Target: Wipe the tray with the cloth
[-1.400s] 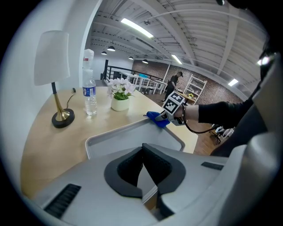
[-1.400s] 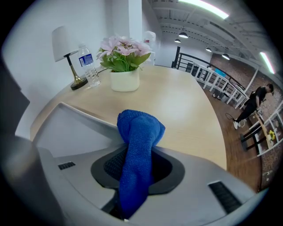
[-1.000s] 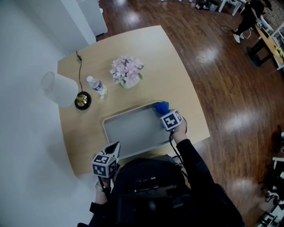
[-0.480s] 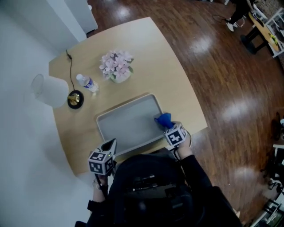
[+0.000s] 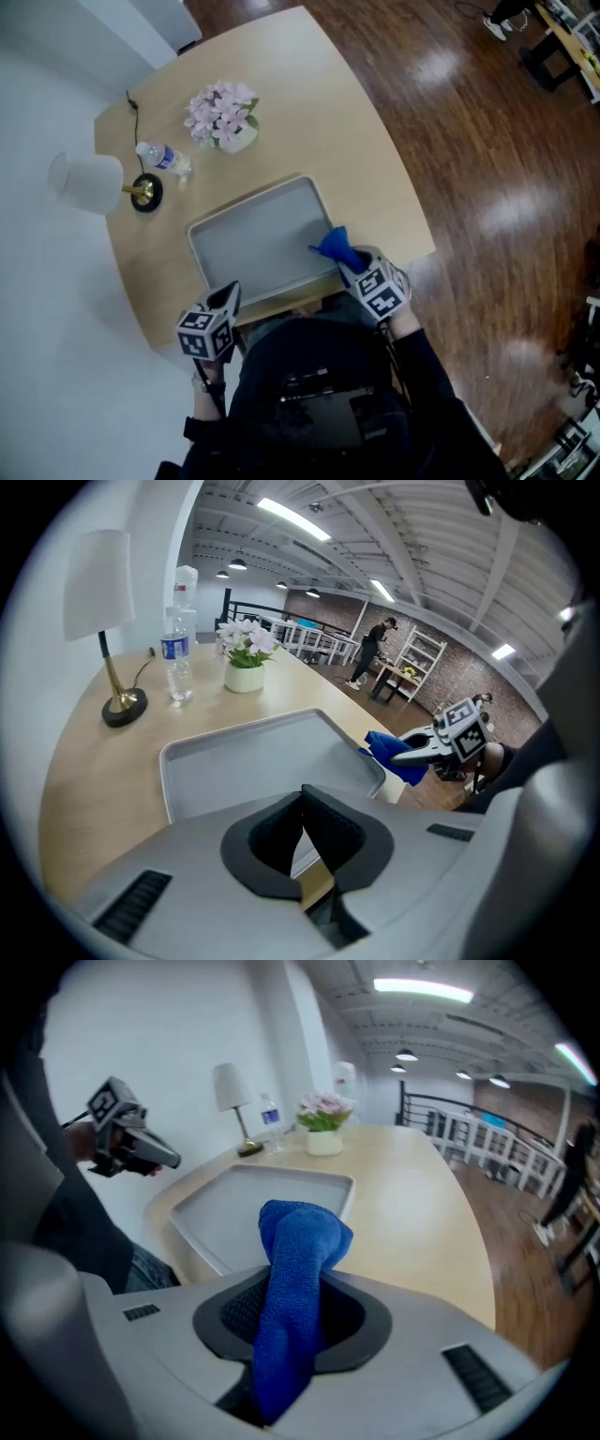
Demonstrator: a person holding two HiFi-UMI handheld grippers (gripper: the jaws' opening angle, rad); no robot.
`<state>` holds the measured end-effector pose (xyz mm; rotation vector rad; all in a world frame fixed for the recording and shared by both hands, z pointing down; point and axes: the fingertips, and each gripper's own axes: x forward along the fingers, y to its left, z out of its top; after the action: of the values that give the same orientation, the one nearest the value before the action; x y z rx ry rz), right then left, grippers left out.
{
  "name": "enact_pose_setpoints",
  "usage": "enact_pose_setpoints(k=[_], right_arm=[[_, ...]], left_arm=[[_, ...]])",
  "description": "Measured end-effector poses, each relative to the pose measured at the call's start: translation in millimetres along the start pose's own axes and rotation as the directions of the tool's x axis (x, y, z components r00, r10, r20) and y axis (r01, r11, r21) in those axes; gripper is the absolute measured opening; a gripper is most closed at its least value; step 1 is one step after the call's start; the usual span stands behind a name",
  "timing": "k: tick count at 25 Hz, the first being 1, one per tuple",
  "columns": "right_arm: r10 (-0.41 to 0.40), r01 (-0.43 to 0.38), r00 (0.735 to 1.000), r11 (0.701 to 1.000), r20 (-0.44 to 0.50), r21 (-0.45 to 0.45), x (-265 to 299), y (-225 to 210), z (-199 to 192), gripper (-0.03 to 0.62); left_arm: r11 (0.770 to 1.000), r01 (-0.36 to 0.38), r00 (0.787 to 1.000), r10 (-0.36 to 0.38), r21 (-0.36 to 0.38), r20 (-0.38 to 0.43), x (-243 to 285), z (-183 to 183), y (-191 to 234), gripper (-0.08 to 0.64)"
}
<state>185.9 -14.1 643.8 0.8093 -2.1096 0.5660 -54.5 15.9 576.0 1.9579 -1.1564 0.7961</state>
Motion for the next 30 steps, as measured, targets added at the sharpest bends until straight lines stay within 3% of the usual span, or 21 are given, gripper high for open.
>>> enact_pose_setpoints(k=[2, 4, 6, 9, 11, 18, 25, 30], right_arm=[[0.069, -0.068, 0.998, 0.982, -0.003, -0.176, -5.8, 7.5, 2.5, 0.11], [0.166, -0.174, 0.985, 0.935, -0.05, -0.308, -0.4, 20.2, -4.5, 0.11], [0.251, -0.272, 0.962, 0.891, -0.103, -0.365, 7.5, 34.5, -10.4, 0.11], [0.231, -0.294, 0.954, 0.848, -0.191, -0.441, 20.9, 46.5, -15.5, 0.11], [0.2, -0.293, 0.95, 0.836, -0.24, -0.465, 30.6, 59.1, -23.8, 0.11], [0.103, -0.211, 0.963, 0.865, -0.25, -0.456, 57.2, 102.9, -11.2, 0.11], [0.147, -0.269, 0.952, 0.819, -0.268, -0.507, 96.9, 196.8, 16.1, 0.11], [0.169, -0.303, 0.942, 0.798, -0.29, -0.52, 124.2, 255.7, 37.2, 0.11]], left_arm=[[0.999, -0.041, 0.999, 0.041, -0.026, -0.004, -4.1, -6.3, 2.5, 0.0], [0.996, -0.071, 0.997, 0.071, -0.06, -0.006, -8.6, -15.8, 5.3, 0.0], [0.991, -0.088, 0.996, 0.088, -0.098, -0.004, -14.9, -26.6, 8.1, 0.0], [0.986, -0.101, 0.995, 0.102, -0.131, -0.004, -24.4, -39.0, 16.2, 0.0], [0.985, -0.103, 0.995, 0.104, -0.137, 0.004, -30.7, -42.9, 23.4, 0.0], [0.978, -0.106, 0.991, 0.118, -0.182, 0.058, -56.8, -60.8, 73.8, 0.0], [0.971, -0.085, 0.99, 0.108, -0.224, 0.09, -80.9, -93.6, 112.2, 0.0], [0.976, -0.052, 0.99, 0.077, -0.209, 0.114, -92.9, -105.4, 133.5, 0.0]])
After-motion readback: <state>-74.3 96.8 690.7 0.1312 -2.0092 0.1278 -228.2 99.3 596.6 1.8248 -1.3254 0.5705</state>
